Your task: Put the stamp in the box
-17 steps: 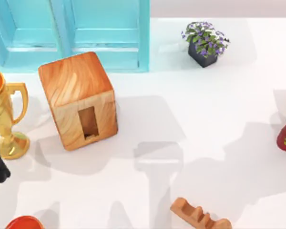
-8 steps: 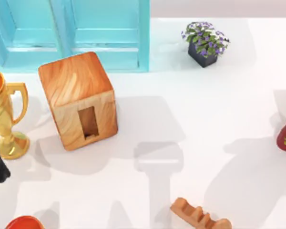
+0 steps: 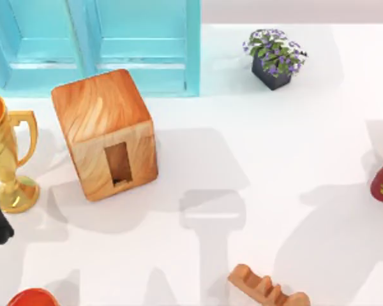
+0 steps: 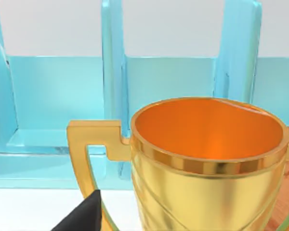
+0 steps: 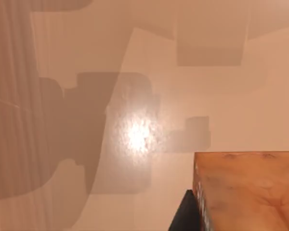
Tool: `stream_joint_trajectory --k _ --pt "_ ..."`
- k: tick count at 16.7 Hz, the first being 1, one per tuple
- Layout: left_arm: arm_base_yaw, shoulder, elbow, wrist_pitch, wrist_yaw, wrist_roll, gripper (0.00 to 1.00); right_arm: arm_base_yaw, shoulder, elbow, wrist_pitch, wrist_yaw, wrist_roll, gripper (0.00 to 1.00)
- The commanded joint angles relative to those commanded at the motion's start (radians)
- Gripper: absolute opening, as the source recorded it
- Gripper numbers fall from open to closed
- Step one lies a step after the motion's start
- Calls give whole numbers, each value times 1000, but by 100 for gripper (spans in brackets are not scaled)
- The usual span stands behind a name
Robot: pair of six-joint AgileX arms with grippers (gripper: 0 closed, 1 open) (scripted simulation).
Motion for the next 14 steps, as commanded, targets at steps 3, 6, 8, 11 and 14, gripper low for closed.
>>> stream_joint_trajectory --k 3,6,8,11,14 --pt "0 0 0 0 0 0 100 0 0 0 0 0 0 60" --pt "0 0 0 0 0 0 100 0 0 0 0 0 0 83" --pt "0 0 0 0 0 0 100 0 0 0 0 0 0 98" --pt "0 0 0 0 0 0 100 0 0 0 0 0 0 100" --pt "0 0 0 0 0 0 100 0 0 0 0 0 0 100"
